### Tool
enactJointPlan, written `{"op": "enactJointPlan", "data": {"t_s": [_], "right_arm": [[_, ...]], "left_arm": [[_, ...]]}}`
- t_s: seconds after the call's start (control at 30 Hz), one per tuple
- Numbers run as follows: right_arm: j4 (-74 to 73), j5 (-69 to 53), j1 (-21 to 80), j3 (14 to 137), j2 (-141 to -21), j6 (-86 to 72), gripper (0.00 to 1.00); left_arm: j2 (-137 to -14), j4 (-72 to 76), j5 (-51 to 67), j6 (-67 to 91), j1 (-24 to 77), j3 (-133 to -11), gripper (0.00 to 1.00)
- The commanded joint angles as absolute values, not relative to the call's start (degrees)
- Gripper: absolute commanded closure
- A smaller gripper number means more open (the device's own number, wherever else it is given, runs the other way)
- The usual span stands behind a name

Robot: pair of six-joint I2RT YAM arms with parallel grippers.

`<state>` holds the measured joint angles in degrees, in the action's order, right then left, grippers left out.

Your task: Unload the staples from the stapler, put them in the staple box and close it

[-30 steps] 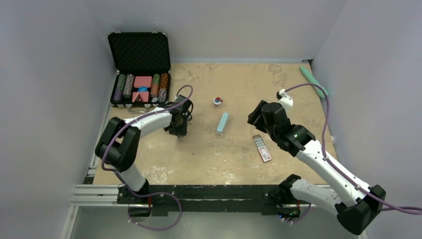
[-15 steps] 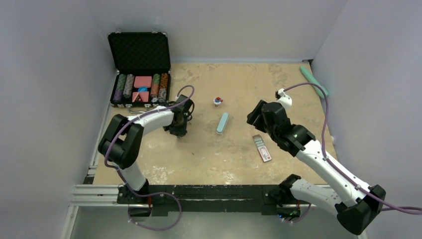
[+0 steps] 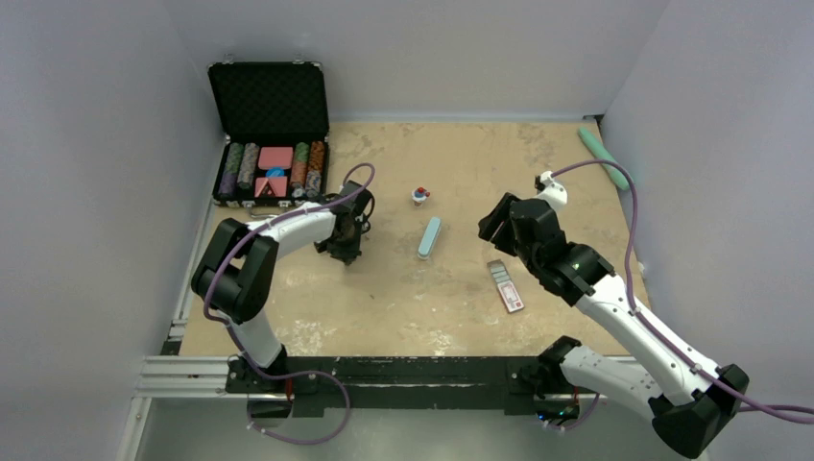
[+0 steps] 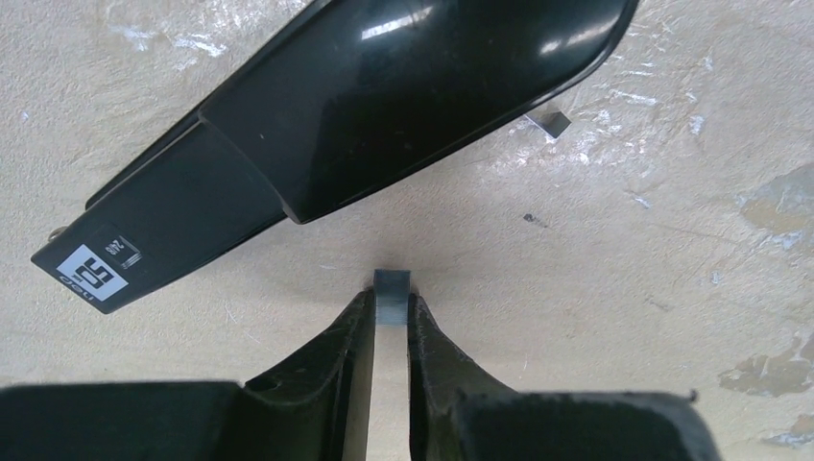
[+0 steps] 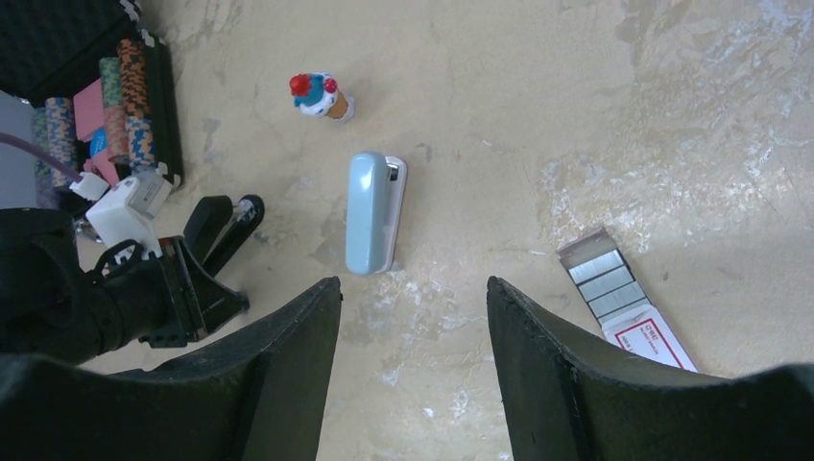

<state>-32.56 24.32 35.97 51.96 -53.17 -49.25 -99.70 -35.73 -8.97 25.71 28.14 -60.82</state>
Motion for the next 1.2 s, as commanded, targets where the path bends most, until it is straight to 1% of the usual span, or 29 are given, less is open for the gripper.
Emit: {"op": "enactJointPlan", "data": {"t_s": [0.0,0.13,0.33,0.4,0.5,0.6,0.7,0.73,0.83,0.87,0.9,0.93,1.17], "right_arm": [[-31.81,23.79,36.03,53.88,-51.15,-47.71,0.39],[-31.64,23.48,36.04,54.19,-50.59,-46.92,0.39],[-30.65,22.22,36.04,55.05,-48.73,-43.64,0.4],[-30.85,23.16,36.04,55.59,-47.55,-43.03,0.4],[-31.77,24.82,36.04,56.65,-45.74,-42.0,0.4],[-32.67,26.87,36.08,57.83,-44.42,-40.85,0.4],[-36.06,31.69,35.99,60.13,-43.4,-42.25,0.39],[-37.07,33.15,35.95,61.14,-43.01,-42.8,0.37],[-39.42,36.76,35.98,62.66,-41.98,-44.25,0.24],[-39.22,37.22,35.88,63.01,-41.84,-43.9,0.18],[-39.25,37.34,35.86,63.47,-41.8,-43.68,0.08],[-38.86,36.97,35.79,63.86,-42.02,-42.87,0.02],[-36.97,34.79,35.6,67.06,-43.25,-39.62,0.01]], "left_arm": [[-97.72,-36.13,-8.16,23.57,28.61,-62.75,0.83],[-96.5,-37.98,-7.59,22.21,30.24,-65.26,0.85],[-95.07,-42.2,-5.51,19.86,32.69,-72.47,0.86],[-94.4,-42.73,-3.29,18.97,33.18,-74.61,0.88],[-94.06,-41.98,2.08,17.4,34.29,-77.5,0.88],[-95.89,-42.27,5.2,14.96,36.66,-82.13,0.88],[-98.88,-43.18,7.52,12.11,40.29,-87.37,0.89],[-100.01,-43.26,8.63,11.29,41.43,-89.02,0.89],[-104.09,-43.87,11.67,9.41,43.91,-94.8,0.89],[-106.16,-44.36,12.65,8.44,44.67,-97.81,0.89],[-107.76,-44.84,13.73,7.7,45.5,-99.96,0.89],[-109.43,-45.21,14.38,7.02,46.33,-101.94,0.89],[-120.81,-46.74,15.69,3.64,50.02,-115.52,0.89]]}}
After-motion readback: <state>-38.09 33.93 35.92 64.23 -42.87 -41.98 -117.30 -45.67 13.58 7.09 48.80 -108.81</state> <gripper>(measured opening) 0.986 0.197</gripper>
